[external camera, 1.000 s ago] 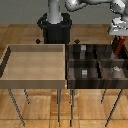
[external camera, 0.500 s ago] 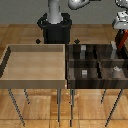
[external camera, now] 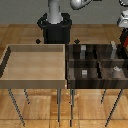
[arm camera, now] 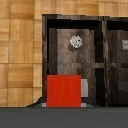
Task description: Place the box of cereal into the appropriate compartment.
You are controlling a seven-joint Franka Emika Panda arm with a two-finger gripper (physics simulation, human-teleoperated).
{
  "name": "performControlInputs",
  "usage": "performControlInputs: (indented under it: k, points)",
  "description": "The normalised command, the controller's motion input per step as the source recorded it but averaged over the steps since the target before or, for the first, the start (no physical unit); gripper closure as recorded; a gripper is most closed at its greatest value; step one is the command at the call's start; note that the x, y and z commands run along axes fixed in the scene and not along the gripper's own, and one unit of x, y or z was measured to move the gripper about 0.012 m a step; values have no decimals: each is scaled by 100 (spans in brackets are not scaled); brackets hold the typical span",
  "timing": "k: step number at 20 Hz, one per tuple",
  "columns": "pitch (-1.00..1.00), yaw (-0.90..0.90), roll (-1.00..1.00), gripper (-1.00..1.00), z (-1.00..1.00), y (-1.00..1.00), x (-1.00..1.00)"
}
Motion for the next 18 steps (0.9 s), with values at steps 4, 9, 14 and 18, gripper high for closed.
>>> performControlInputs:
  k: [4,9,14,18]
  points:
    - [0,0,0,100,-100,0,0]
    - [0,0,0,100,-100,0,0]
    - [0,0,0,100,-100,0,0]
    - [0,0,0,-100,-75,0,0]
